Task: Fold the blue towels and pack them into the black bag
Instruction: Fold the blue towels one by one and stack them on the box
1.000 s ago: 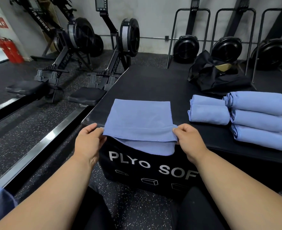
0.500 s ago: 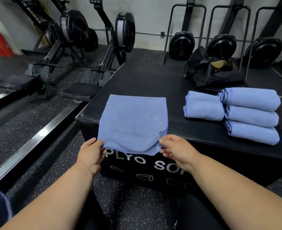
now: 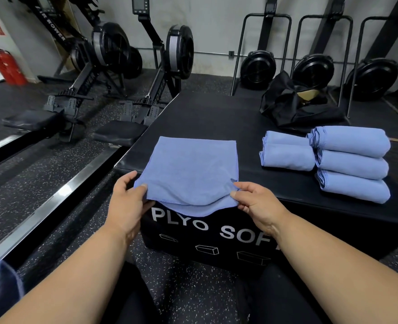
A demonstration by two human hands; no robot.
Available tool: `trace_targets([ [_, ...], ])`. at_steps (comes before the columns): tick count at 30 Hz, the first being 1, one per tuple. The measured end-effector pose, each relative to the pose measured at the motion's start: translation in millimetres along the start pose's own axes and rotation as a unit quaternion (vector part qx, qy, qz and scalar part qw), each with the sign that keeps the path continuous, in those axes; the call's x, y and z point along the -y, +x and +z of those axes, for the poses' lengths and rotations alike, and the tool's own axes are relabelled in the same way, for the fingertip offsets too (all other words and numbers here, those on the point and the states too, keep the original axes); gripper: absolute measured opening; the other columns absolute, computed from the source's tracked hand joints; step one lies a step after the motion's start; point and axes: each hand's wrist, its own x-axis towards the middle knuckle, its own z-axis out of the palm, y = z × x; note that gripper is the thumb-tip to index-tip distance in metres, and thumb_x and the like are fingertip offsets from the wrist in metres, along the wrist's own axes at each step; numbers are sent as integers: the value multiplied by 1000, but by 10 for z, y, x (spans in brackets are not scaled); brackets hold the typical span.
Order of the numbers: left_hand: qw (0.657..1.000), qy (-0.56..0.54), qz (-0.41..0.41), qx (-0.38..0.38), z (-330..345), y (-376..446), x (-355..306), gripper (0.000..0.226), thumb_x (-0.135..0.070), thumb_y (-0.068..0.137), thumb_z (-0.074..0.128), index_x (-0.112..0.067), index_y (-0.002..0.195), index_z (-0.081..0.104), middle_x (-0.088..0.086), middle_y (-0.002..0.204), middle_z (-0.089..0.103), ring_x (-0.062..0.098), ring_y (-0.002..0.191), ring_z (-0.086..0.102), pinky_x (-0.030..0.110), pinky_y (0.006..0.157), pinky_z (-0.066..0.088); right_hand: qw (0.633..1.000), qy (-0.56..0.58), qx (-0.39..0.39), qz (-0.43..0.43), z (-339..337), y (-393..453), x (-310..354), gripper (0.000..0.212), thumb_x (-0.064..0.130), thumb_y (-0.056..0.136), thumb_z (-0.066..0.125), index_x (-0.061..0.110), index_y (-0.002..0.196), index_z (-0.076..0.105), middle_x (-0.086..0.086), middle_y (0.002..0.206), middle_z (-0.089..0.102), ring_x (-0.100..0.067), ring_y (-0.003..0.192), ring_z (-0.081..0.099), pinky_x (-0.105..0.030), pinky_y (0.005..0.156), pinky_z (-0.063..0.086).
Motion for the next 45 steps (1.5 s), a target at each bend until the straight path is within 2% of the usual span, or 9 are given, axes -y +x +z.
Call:
trace_targets([
  [6,996,3,89,-14,-94,-213,-367,29,-3,101,53,-24,121,55,0,97,65,16,93,67,33,76,60,997,15,78,-25,-44,-281,287,25,-4,99,60,1,119,74,-15,115,78,-17,96,73,-22,77,57],
  [13,992,-74,105,10,-128,-464,-899,29,1,100,50,-23,90,62,3,97,65,19,95,61,33,81,56,977,179,71,-96,-25,-653,666,37,-6,99,53,22,124,54,-8,106,77,-22,92,71,-36,79,57],
  [18,988,-116,71,71,-207,-697,-1131,29,6,96,58,-8,117,72,6,104,78,17,98,71,30,89,58,970,178,53,-158,52,-898,927,29,-8,101,49,17,103,64,-5,96,72,-16,92,68,-28,76,61],
  [22,982,-41,92,157,-405,-842,-1132,56,23,91,49,-9,134,65,9,126,71,17,114,65,32,109,48,971,159,36,-175,32,-1033,1047,30,-8,102,48,8,116,70,-5,102,79,-15,100,73,-24,87,61],
  [26,959,145,179,165,-576,-967,-1105,71,13,76,66,-28,133,67,-1,121,72,9,96,62,21,87,49,972,112,76,-192,-10,-1167,1061,56,-21,95,38,10,134,64,-7,113,75,-12,107,70,-21,99,55],
  [28,948,193,208,141,-611,-1024,-1114,69,10,76,64,-33,129,69,-1,124,74,12,96,65,27,88,53,975,64,76,-197,-4,-1208,1034,62,-24,94,38,15,136,63,-9,108,69,-13,104,65,-19,101,53],
  [32,926,254,262,93,-625,-1163,-1176,58,12,87,71,-29,128,70,-8,118,77,7,99,71,11,87,52,973,-29,51,-222,37,-1260,1002,62,-20,95,48,26,132,67,-12,108,58,-18,107,57,-30,115,43],
  [37,932,246,254,82,-688,-1258,-1247,50,4,84,82,-30,120,74,-1,104,80,7,88,70,15,84,54,962,-78,-28,-261,106,-1353,1093,53,-14,95,61,25,131,67,12,100,80,2,95,69,-11,95,51],
  [45,939,235,234,92,-695,-1338,-1304,52,-5,75,92,-27,120,75,21,102,75,8,82,65,17,78,56,958,-121,-51,-254,76,-1399,1153,44,-3,94,70,22,131,72,3,110,77,0,92,67,-22,104,51],
])
